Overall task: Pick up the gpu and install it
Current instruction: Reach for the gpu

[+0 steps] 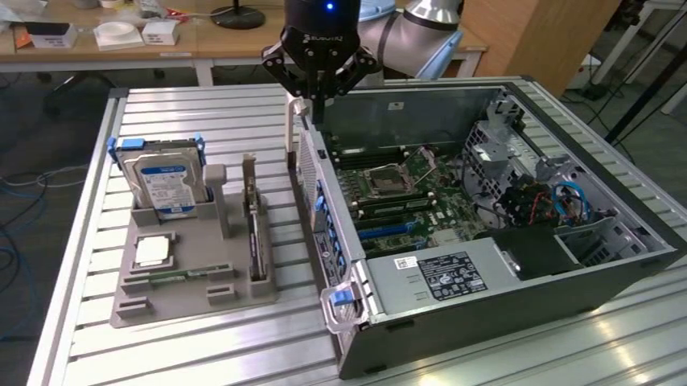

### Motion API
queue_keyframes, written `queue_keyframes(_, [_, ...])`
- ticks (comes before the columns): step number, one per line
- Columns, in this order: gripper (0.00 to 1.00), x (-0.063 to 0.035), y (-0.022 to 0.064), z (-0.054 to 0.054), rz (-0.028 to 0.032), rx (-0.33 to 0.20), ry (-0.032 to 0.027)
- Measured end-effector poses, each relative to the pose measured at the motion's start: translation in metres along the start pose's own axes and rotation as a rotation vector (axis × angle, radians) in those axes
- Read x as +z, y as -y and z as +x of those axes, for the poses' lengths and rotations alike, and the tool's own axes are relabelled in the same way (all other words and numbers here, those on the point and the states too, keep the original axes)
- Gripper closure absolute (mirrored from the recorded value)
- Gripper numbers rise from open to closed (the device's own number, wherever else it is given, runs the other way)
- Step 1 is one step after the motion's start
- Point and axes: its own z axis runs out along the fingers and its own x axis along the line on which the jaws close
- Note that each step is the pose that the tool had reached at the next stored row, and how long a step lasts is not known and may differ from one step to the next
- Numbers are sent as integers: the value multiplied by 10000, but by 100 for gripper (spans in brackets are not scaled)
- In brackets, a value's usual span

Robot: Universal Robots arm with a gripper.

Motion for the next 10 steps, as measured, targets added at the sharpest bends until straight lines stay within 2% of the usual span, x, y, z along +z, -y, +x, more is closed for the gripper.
queue_keyframes(10, [89,-1,5,64,0,1,1])
